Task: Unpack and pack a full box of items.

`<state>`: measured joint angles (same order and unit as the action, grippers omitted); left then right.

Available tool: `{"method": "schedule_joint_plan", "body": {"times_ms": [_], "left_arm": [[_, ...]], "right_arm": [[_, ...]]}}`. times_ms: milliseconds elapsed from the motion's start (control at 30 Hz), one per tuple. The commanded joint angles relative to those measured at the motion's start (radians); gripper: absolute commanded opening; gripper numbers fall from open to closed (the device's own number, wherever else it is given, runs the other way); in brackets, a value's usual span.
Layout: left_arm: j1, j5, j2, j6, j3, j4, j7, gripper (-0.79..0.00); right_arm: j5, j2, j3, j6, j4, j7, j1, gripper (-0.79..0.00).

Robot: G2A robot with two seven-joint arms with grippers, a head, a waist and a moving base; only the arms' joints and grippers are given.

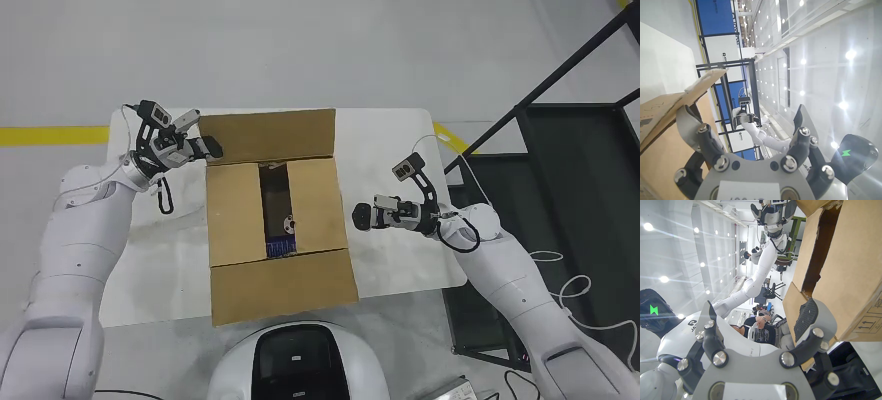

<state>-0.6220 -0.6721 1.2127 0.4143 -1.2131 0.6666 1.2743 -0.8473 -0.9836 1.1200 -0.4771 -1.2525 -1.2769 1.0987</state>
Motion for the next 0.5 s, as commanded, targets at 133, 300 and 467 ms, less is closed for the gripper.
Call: {"method": "schedule_joint_plan", "body": {"times_ms": [133,300,467], "left_arm": [[0.0,0.0,0.0,0.0,0.0,0.0,0.0,0.0],[-0.006,0.0,0.0,-0.005,-0.001,0.007,-0.018,0.0],[-0.015,-0.003,0.006,-0.046,-0.003,0.02,-0.156,0.0]], "right_arm": [[0.0,0.0,0.0,0.0,0.0,0.0,0.0,0.0],[0.0,0.0,0.0,0.0,0.0,0.0,0.0,0.0],[0.0,0.0,0.0,0.0,0.0,0.0,0.0,0.0]]}}
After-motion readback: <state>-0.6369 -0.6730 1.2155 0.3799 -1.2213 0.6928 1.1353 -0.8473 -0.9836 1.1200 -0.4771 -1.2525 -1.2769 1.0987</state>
